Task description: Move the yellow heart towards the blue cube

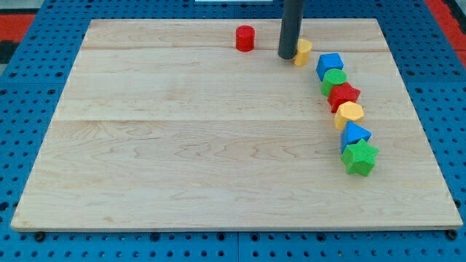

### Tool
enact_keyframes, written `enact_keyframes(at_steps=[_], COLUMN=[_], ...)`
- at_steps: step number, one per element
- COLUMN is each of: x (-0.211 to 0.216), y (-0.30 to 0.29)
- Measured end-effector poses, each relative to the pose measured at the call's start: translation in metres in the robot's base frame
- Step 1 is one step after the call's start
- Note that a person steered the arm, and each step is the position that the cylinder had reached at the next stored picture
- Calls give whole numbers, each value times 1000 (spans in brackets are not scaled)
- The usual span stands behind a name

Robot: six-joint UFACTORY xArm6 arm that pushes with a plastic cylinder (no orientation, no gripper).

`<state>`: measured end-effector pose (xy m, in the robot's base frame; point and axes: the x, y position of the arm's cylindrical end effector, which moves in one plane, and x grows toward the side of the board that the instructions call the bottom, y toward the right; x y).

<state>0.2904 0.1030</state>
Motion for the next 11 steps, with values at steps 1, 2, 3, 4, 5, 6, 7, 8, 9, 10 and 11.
enact_keyframes(at_steps=[1, 2, 3, 4, 5, 6, 7, 8, 9, 10, 11], x=[-6, -7, -7, -11, -33, -56, -60, -60, -60, -56, -52], y=[8, 9, 24, 24, 24, 30, 42, 51, 53, 53, 53])
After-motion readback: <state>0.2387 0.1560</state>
